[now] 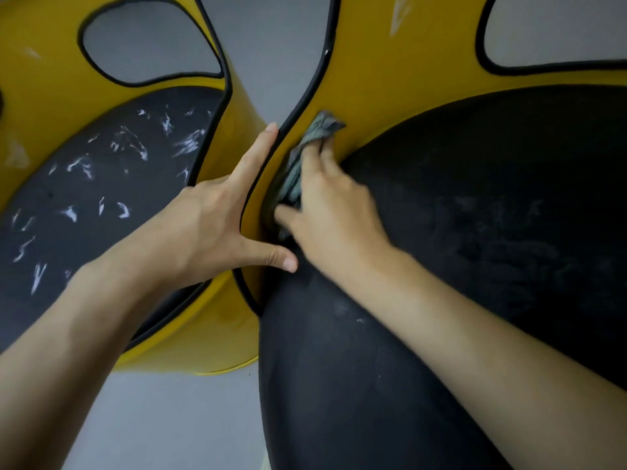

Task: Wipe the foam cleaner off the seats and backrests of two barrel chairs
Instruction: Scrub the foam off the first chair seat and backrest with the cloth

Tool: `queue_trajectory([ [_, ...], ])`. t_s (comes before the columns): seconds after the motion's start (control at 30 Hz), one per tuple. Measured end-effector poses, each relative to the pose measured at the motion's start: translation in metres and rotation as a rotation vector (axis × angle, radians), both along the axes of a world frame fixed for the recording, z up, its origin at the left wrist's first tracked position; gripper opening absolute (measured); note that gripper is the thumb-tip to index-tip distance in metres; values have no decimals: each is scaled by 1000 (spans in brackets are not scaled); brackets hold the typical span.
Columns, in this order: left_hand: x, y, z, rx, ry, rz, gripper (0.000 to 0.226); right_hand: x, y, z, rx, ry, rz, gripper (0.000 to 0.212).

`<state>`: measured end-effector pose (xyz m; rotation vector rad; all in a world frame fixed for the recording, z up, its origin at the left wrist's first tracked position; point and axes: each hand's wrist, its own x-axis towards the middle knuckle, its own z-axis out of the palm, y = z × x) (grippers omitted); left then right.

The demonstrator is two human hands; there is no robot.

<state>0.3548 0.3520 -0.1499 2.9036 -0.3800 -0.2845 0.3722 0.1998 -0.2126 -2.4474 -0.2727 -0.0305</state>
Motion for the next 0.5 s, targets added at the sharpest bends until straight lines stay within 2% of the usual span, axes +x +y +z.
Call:
queue_trajectory([
  [0.1, 0, -1, 3, 23, 26, 1, 141, -17, 1, -1, -61, -8, 117, 98],
  [0.27, -1, -3, 4, 27, 57, 32, 140, -16, 0, 2, -76, 22, 151, 97],
  [0.5, -1, -4, 3, 28, 56, 39, 135, 29, -16, -4, -112, -32, -107, 102],
])
